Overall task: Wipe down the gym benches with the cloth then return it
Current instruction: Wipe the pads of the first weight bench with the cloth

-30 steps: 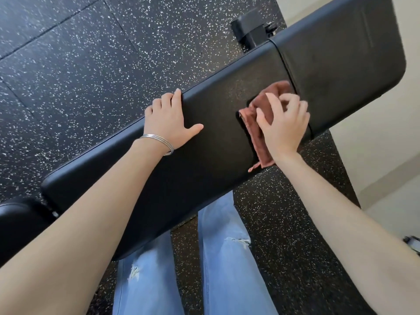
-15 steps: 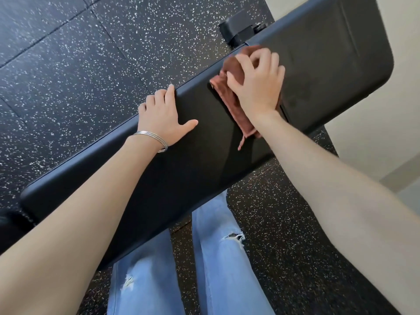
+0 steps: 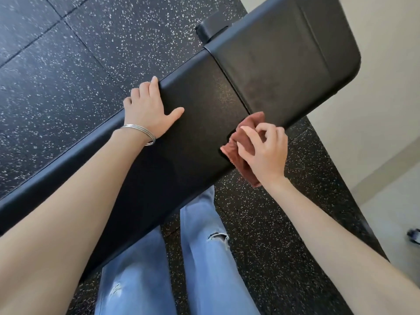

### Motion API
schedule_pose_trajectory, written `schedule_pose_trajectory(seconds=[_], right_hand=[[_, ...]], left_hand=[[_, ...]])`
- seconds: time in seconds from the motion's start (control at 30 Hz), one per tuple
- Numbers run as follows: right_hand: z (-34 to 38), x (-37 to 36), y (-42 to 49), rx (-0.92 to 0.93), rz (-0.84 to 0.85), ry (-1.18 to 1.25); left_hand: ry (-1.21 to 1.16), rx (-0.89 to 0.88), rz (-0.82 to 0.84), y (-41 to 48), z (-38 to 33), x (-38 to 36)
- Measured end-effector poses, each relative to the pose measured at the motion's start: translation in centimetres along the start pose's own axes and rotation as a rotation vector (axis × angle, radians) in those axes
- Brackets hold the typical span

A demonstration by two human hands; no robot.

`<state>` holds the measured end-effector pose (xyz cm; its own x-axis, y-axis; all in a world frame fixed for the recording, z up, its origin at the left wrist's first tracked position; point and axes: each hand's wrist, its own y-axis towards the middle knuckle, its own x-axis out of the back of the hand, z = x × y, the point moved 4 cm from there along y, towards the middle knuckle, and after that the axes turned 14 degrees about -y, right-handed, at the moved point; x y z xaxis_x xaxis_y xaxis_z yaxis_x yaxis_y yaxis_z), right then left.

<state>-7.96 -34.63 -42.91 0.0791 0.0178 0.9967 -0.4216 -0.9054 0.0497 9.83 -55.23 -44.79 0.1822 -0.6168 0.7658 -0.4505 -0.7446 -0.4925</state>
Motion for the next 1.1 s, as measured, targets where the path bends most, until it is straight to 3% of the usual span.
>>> schedule_pose_trajectory(seconds=[0.23,0.43,0.73,0.83,1.1], right_hand=[[2.5,0.7,7.4,0.102,-0.002,-0.086],[5.4,-0.3,16.8,0.153,0.147,-0.196],[1.8,0.2,8.6,0.084,0.015,-0.086],[1.3,0.1,6.3,0.056,0.073,-0.06],[6.9,0.6,12.6,-0.078,0.144,-0.096]], left_hand=[[0.002,-0.014,-0.011,0.4,-0.9,-0.1],[0.011,-0.016,-0.009,0.3,-1.2,-0.2],[0.018,-0.026,-0.007,0.6,-1.0,-0.2],[-0.01,-0.038,0.028,0.9,-1.2,0.1],[-0.032,-0.129,0.15,1.5,-1.0,1.3]])
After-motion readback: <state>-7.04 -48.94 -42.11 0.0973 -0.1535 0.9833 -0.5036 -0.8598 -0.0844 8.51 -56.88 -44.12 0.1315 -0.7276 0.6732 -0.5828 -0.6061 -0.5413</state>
